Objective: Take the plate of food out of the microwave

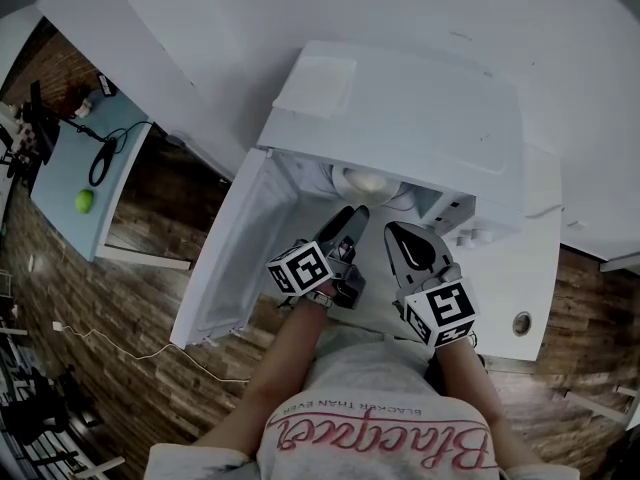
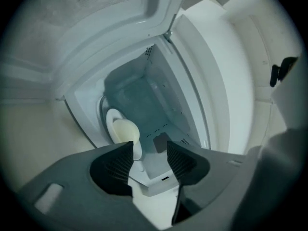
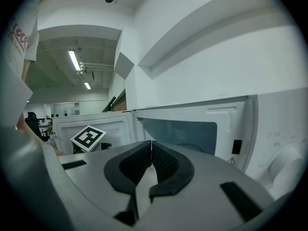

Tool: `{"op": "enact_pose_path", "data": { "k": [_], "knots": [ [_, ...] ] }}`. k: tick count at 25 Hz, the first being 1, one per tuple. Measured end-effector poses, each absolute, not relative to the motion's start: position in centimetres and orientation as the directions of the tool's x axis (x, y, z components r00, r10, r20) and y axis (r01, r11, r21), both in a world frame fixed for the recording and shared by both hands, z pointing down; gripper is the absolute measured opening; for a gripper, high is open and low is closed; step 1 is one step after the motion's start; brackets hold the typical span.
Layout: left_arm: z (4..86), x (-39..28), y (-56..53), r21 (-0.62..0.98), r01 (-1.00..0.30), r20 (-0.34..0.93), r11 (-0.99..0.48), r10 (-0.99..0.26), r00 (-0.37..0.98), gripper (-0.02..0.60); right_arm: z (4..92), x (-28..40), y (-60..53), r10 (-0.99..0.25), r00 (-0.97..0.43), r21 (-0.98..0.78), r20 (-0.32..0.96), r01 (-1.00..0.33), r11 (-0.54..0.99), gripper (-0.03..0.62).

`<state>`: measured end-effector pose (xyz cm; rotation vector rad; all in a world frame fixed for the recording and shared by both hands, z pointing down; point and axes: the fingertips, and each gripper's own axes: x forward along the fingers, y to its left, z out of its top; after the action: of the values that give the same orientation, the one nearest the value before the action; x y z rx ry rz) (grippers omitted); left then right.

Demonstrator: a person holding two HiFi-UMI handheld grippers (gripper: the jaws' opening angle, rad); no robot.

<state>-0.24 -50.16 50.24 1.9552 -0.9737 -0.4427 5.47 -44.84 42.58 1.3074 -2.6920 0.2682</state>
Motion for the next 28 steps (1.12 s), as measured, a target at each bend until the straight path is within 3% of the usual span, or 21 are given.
{"op": "enact_pose_path", "data": {
  "k": [17, 23, 28],
  "knots": [
    [54.8, -2.0, -53.5, 0.944, -0.318, 0.116, -0.091, -0.809, 0.576, 0.209, 44.2, 6.3, -46.6, -0.771, -0.588, -0.113, 0.245, -0.807, 0.580, 0.012],
    [55.6, -1.8, -54.2, 0.937, -0.350, 0.200, -0.014, -0.800, 0.565, 0.207, 44.7, 6.6, -47.1, -0.773, -0.581, -0.113, 0.255, -0.812, 0.573, 0.012],
    [56.1, -1.7, -54.5, 0.897, -0.431, 0.340, 0.097, -0.776, 0.532, 0.192, 44.9, 6.4, -47.2, -0.764, -0.588, -0.108, 0.266, -0.805, 0.583, 0.012]
  ]
}}
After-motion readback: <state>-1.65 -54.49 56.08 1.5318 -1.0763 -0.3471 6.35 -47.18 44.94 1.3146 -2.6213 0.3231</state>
